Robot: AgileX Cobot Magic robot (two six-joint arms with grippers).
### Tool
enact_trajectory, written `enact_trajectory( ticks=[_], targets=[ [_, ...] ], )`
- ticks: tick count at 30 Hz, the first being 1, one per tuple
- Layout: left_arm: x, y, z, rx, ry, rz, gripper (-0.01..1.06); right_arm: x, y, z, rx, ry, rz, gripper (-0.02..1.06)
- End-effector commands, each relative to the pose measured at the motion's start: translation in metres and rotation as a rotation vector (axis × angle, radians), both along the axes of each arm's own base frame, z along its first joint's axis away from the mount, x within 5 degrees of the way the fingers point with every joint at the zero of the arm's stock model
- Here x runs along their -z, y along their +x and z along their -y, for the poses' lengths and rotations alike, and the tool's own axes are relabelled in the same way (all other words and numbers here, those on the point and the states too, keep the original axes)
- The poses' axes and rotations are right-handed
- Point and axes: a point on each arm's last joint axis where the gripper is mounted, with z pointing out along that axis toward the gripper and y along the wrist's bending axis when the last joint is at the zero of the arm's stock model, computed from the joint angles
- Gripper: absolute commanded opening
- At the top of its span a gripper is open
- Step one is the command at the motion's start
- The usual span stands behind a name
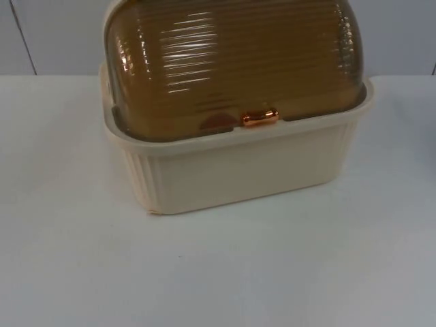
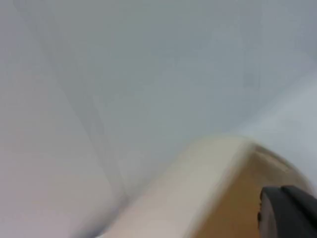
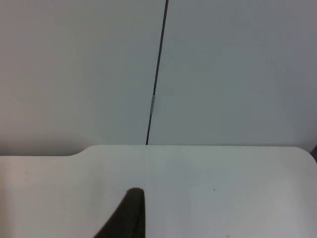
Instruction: Open the box lid with the left hand, place the block into the box with the right hand, then close the box lid with the left hand.
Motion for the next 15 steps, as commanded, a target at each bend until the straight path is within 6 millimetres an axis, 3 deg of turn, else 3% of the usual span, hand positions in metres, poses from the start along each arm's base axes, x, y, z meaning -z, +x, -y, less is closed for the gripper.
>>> enact_trajectory(
  ticks=[1, 5, 10, 15],
  targets=[
    [-0.006, 0.008, -0.038, -0.138, -0.135, -0.072, 0.00, -0.005, -0.003, 0.001, 0.003, 0.000, 0.022, 1.04],
    [0.011, 0.034, -0.104, -0.320, -0.199, -0.180, 0.00, -0.005, -0.003, 0.000, 0.005, 0.008, 0.025, 1.04],
    [0.026, 0.039, -0.129, -0.372, -0.021, -0.208, 0.00, -0.005, -0.003, 0.000, 0.005, 0.008, 0.025, 1.04],
    [0.025, 0.039, -0.128, -0.377, -0.052, -0.209, 0.00, -0.006, -0.003, 0.000, 0.003, 0.007, 0.032, 1.04]
  ],
)
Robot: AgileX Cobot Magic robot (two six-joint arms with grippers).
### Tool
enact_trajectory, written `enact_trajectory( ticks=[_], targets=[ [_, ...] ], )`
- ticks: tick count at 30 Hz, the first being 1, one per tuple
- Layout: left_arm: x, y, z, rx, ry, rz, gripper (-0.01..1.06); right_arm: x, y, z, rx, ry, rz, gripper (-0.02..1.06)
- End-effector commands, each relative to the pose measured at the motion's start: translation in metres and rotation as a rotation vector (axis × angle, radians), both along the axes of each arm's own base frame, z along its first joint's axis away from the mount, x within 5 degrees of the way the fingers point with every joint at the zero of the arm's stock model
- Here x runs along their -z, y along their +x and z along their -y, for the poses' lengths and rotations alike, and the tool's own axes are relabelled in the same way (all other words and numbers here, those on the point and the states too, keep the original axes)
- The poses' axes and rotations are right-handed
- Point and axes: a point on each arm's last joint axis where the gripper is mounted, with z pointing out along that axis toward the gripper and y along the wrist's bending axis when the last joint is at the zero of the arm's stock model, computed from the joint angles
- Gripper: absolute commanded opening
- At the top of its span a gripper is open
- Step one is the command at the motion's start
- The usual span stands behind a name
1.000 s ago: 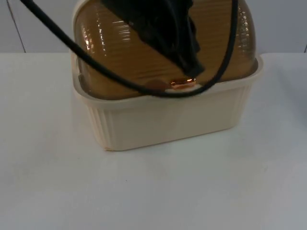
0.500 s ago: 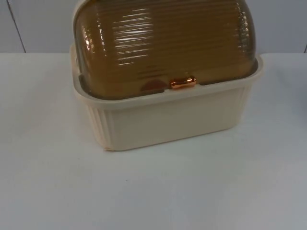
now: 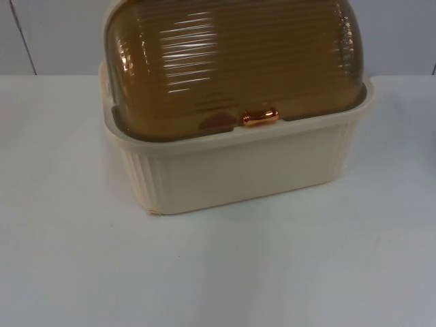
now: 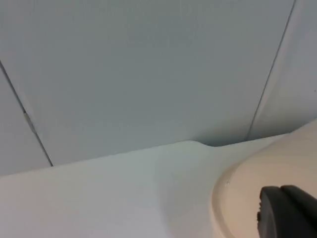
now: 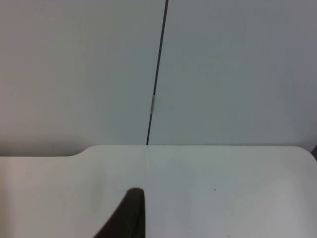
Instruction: Open the box lid with the left hand, place the block into the box with the right hand, then close the box lid with the left hand.
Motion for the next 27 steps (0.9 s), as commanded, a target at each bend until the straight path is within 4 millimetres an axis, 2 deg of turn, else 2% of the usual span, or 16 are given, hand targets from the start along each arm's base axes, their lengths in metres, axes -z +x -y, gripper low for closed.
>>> enact_trajectory(
  ticks=[1, 12, 14, 17, 18, 19, 20, 27],
  targets=[
    [-0.0013, -0.0020, 0.0000, -0.006, -0.029, -0.005, 0.00, -0.0059, -0.0027, 0.0004, 0.002, 0.003, 0.031, 1.04],
    [0.0012, -0.0024, 0.0018, 0.002, -0.058, -0.034, 0.01, -0.0065, -0.0024, 0.0002, 0.000, 0.005, 0.038, 1.04],
    [0.0010, -0.0025, 0.0024, 0.003, -0.070, -0.036, 0.13, -0.0064, -0.0024, 0.0002, 0.001, 0.007, 0.038, 1.04],
    [0.0000, -0.0021, 0.0031, -0.005, -0.102, -0.032, 0.61, -0.0061, -0.0026, 0.0003, 0.005, 0.013, 0.035, 1.04],
    [0.0000, -0.0021, 0.0031, -0.005, -0.102, -0.032, 0.61, -0.0061, -0.0026, 0.0003, 0.005, 0.013, 0.035, 1.04],
    [-0.0009, -0.0019, 0.0036, -0.016, -0.135, -0.032, 0.85, -0.0059, -0.0027, 0.0004, 0.008, 0.018, 0.033, 1.04],
    [-0.0017, -0.0024, 0.0038, -0.017, -0.145, -0.031, 1.05, -0.0059, -0.0027, 0.0004, 0.008, 0.018, 0.033, 1.04],
    [-0.0057, -0.0056, 0.0038, -0.015, -0.140, -0.019, 1.05, -0.0066, -0.0044, 0.0005, 0.013, 0.026, 0.033, 1.04]
  ],
)
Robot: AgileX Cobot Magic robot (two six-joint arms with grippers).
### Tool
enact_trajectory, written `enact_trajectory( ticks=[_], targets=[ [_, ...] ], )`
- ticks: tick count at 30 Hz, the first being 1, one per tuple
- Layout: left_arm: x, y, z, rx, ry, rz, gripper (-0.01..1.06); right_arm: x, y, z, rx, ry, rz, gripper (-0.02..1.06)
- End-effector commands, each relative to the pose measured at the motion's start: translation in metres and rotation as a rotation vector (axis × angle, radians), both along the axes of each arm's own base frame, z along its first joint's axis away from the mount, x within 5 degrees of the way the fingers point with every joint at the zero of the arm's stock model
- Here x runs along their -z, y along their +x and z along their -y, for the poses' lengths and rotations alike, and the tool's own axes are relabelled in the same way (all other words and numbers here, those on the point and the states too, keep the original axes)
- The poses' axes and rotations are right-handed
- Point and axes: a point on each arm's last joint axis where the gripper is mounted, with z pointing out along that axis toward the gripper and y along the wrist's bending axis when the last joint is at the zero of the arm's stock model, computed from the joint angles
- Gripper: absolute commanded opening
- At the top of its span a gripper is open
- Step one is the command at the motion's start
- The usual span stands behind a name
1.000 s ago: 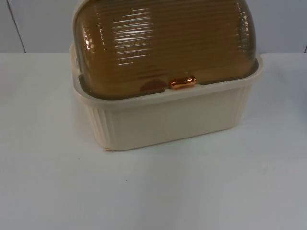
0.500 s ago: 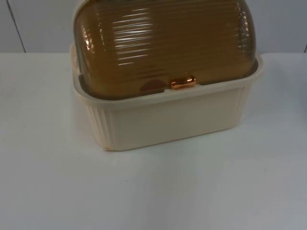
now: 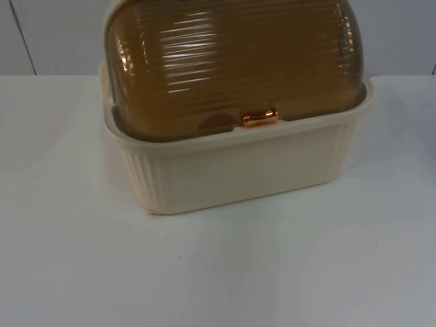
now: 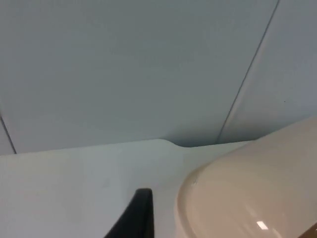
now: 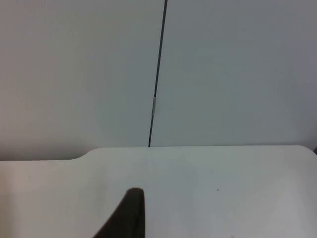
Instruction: Open the box lid with the left hand, place the block into the box with the right hand, then close the box lid with the left hand.
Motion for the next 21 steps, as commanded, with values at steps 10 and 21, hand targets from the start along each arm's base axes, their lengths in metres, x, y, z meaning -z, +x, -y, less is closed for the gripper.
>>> enact_trajectory(
  ticks=[10, 21],
  targets=[
    [-0.007, -0.003, -0.002, -0.034, -0.042, 0.030, 1.05, -0.032, -0.036, 0.004, 0.038, -0.075, 0.129, 1.04],
    [0.003, -0.013, 0.003, 0.046, -0.010, -0.115, 1.05, -0.047, -0.067, 0.005, 0.140, 0.171, 0.238, 1.04]
  ],
)
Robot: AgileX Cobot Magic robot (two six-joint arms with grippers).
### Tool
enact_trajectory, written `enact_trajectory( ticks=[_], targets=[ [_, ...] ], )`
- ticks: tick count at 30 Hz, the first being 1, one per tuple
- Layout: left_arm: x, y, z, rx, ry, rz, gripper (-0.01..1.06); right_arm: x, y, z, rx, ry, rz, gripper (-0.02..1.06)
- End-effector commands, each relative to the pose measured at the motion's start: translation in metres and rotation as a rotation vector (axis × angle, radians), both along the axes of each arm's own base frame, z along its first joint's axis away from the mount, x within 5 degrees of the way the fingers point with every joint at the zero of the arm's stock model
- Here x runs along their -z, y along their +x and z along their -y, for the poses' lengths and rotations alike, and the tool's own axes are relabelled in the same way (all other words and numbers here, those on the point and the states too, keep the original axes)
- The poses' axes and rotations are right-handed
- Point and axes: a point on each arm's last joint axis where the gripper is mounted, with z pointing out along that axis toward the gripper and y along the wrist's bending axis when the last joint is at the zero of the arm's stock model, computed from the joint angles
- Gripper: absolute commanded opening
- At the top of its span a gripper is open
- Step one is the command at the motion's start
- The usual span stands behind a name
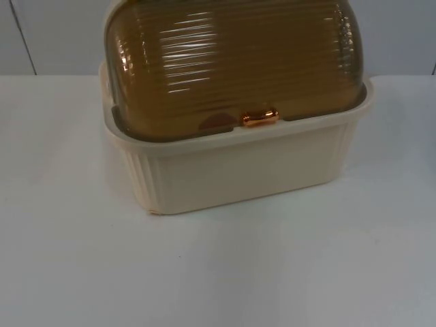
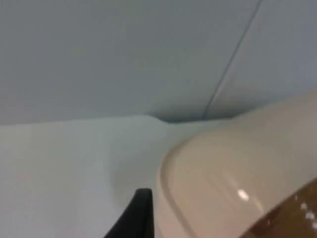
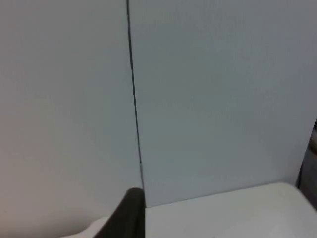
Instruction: Open the box lid with the left hand, place the block into the box with the right hand, then close the box lid with the left hand.
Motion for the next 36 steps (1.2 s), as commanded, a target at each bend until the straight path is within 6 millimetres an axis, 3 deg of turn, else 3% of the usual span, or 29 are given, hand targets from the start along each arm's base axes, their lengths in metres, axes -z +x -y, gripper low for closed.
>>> enact_trajectory(
  ticks=[1, 3, 5, 7, 8, 10, 12, 19, 23, 24, 25, 27, 33, 36],
  targets=[
    [-0.001, -0.007, -0.002, 0.017, 0.047, -0.018, 1.05, 0.001, -0.006, 0.002, 0.029, 0.028, -0.037, 1.04],
    [-0.001, -0.011, -0.005, -0.003, 0.083, -0.009, 1.05, 0.009, -0.008, 0.002, 0.029, 0.014, -0.112, 1.04],
    [0.005, -0.023, -0.015, -0.113, 0.139, 0.023, 1.05, 0.035, -0.006, 0.004, 0.046, 0.002, -0.247, 1.04],
    [0.023, -0.044, -0.027, -0.226, 0.221, 0.053, 1.05, 0.066, -0.005, 0.007, 0.078, 0.007, -0.341, 1.04],
    [0.023, -0.044, -0.027, -0.226, 0.221, 0.053, 1.05, 0.066, -0.005, 0.007, 0.078, 0.007, -0.341, 1.04],
    [0.025, -0.069, -0.028, -0.274, 0.175, 0.117, 1.05, 0.085, -0.010, 0.006, 0.081, 0.028, -0.386, 1.04],
    [0.026, -0.089, -0.027, -0.277, 0.156, 0.124, 1.05, 0.089, -0.018, 0.006, 0.075, 0.014, -0.391, 1.04],
    [0.005, -0.126, -0.024, -0.270, 0.124, 0.161, 1.05, 0.077, -0.047, 0.007, 0.075, -0.043, -0.369, 1.04],
    [-0.020, -0.167, -0.022, -0.269, 0.094, 0.270, 1.05, 0.061, -0.077, 0.007, 0.085, -0.066, -0.254, 1.04],
    [-0.020, -0.167, -0.022, -0.269, 0.094, 0.270, 1.05, 0.061, -0.077, 0.007, 0.085, -0.066, -0.254, 1.04],
    [-0.029, -0.184, -0.021, -0.258, 0.097, 0.270, 1.05, 0.059, -0.086, 0.005, 0.071, -0.073, -0.240, 1.04],
    [-0.037, -0.203, -0.018, -0.227, 0.108, 0.176, 1.05, 0.059, -0.094, 0.001, 0.039, -0.077, -0.285, 1.04],
    [-0.053, -0.234, -0.017, -0.206, 0.137, 0.140, 1.05, 0.057, -0.114, -0.006, -0.020, -0.023, -0.434, 1.04],
    [-0.053, -0.246, -0.019, -0.216, 0.161, 0.153, 1.05, 0.054, -0.124, -0.008, -0.060, 0.003, -0.395, 1.04]
  ],
)
